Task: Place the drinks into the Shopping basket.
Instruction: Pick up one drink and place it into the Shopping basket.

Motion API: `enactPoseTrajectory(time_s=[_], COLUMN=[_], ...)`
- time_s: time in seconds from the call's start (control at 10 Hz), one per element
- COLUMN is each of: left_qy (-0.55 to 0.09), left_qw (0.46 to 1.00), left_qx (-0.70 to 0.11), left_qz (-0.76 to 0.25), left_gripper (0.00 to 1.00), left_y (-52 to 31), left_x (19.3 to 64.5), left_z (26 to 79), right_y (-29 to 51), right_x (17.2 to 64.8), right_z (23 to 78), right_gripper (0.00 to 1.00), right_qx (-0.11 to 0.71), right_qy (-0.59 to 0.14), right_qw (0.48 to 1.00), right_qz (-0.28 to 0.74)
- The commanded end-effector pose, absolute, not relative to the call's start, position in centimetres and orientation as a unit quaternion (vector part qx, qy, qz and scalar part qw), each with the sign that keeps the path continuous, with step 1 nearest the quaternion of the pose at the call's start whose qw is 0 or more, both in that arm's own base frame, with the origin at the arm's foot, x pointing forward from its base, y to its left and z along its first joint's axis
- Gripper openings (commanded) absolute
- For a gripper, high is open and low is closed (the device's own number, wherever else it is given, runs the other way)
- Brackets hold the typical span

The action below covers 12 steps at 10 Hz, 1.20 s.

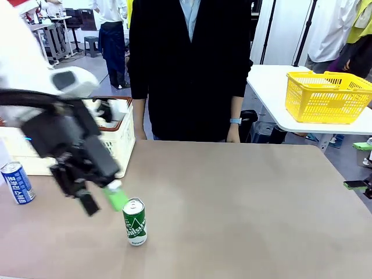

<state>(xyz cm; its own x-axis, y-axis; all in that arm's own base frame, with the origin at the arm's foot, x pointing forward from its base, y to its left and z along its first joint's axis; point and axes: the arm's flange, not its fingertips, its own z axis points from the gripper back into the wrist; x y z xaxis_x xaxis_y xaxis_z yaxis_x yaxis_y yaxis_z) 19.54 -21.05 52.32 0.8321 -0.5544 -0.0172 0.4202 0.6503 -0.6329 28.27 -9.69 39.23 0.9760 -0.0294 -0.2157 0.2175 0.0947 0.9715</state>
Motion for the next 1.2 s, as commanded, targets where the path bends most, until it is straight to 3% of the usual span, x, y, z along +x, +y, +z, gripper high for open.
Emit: enactPoseTrajectory(time_s=[0.0, 0.2, 0.3, 0.4, 0.5, 0.7, 0.8, 1.1], left_qy=[-0.001, -0.113, -0.135, -0.106, -0.101, -0.101, -0.126, -0.079], left_qw=[0.938, 0.953, 0.966, 0.984, 0.951, 0.951, 0.961, 0.991], left_qx=[-0.315, -0.280, -0.219, -0.145, -0.291, -0.291, -0.246, -0.084], left_qz=[-0.144, -0.007, 0.024, 0.002, -0.038, -0.038, -0.017, -0.063], left_gripper=[1.00, 1.00, 1.00, 1.00, 1.00, 1.00, 1.00, 1.00], left_y=[-22.9, -23.2, -22.6, -21.9, -22.3, -22.3, -22.6, -22.9], left_x=[21.7, 23.0, 23.4, 23.0, 24.7, 24.7, 25.0, 25.8], left_z=[50.9, 49.1, 48.6, 48.4, 50.5, 50.5, 50.0, 47.2], right_y=[-9.8, -9.8, -9.8, -9.8, -9.8, -9.8, -9.8, -9.8], right_x=[28.3, 28.3, 28.3, 28.3, 28.3, 28.3, 28.3, 28.3], right_z=[39.6, 39.6, 39.6, 39.6, 39.6, 39.6, 39.6, 39.6], right_gripper=[1.00, 1.00, 1.00, 1.00, 1.00, 1.00, 1.00, 1.00], right_qx=[0.670, 0.670, 0.670, 0.670, 0.670, 0.670, 0.670, 0.670], right_qy=[0.069, 0.069, 0.069, 0.069, 0.069, 0.069, 0.069, 0.069], right_qw=[0.734, 0.734, 0.734, 0.734, 0.734, 0.734, 0.734, 0.734], right_qz=[-0.082, -0.082, -0.082, -0.082, -0.082, -0.082, -0.082, -0.082])
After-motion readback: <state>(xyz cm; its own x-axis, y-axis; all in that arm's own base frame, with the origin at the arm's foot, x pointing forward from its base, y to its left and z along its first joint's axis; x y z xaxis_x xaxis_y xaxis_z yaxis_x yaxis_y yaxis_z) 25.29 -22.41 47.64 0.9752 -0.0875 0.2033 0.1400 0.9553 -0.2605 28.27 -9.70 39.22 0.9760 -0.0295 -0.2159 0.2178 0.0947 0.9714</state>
